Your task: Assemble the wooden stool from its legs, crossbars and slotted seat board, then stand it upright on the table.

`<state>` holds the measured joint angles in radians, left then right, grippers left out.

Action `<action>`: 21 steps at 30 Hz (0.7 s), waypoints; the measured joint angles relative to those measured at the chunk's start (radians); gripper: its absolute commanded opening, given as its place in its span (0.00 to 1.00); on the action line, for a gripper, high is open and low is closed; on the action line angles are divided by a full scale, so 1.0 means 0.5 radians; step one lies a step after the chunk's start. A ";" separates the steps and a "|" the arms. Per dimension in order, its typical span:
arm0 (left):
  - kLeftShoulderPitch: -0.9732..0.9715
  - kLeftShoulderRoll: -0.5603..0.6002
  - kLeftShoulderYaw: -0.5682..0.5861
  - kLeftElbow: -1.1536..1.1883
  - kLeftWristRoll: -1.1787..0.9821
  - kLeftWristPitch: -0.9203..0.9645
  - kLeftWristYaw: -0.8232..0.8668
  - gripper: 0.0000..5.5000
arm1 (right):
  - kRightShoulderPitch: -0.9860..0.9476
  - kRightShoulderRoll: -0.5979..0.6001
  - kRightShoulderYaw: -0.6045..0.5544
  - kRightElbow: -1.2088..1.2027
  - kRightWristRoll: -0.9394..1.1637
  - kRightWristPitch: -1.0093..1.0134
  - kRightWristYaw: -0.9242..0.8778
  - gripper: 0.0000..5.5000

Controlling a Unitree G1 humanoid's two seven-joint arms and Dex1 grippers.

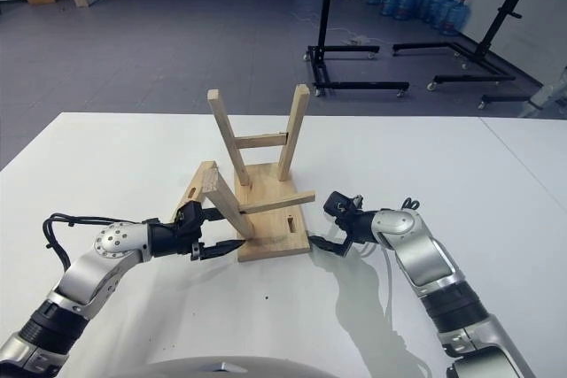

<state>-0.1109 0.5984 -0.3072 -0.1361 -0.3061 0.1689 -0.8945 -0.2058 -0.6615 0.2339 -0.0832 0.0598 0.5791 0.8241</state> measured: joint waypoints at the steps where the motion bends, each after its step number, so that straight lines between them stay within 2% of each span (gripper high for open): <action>1: 0.029 0.037 0.012 -0.018 0.027 -0.002 -0.011 0.74 | -0.002 0.001 0.000 0.005 -0.001 -0.002 0.000 0.98; 4: 0.239 0.206 0.156 -0.130 0.089 0.008 -0.007 0.81 | -0.005 0.000 0.001 0.029 -0.002 -0.013 0.001 0.98; 6: 0.474 0.320 0.466 -0.320 0.058 0.161 0.113 0.81 | 0.006 -0.010 -0.008 0.035 -0.002 -0.028 -0.001 0.98; 10: 0.452 0.177 0.884 -0.568 -0.123 0.751 0.617 0.81 | 0.045 -0.011 -0.047 0.031 0.000 -0.028 -0.036 0.98; 12: 0.323 0.019 0.922 -0.629 -0.173 1.064 0.874 0.81 | 0.045 -0.010 -0.057 0.034 0.000 -0.028 -0.045 0.98; 15: 0.150 -0.334 0.885 -0.689 -0.213 1.592 1.296 0.81 | 0.044 0.001 -0.059 0.035 -0.001 -0.028 -0.058 0.98; 18: 0.107 -0.528 0.839 -0.641 -0.196 1.793 1.488 0.81 | 0.043 0.015 -0.054 0.034 -0.002 -0.028 -0.066 0.98; 21: 0.047 -0.585 0.830 -0.486 -0.091 1.829 1.611 0.81 | 0.040 0.036 -0.046 0.032 -0.003 -0.028 -0.078 0.98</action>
<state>-0.0874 0.3061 0.1080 -0.3791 -0.3517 1.0834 -0.0887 -0.1859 -0.6435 0.2108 -0.0671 0.0582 0.5650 0.7852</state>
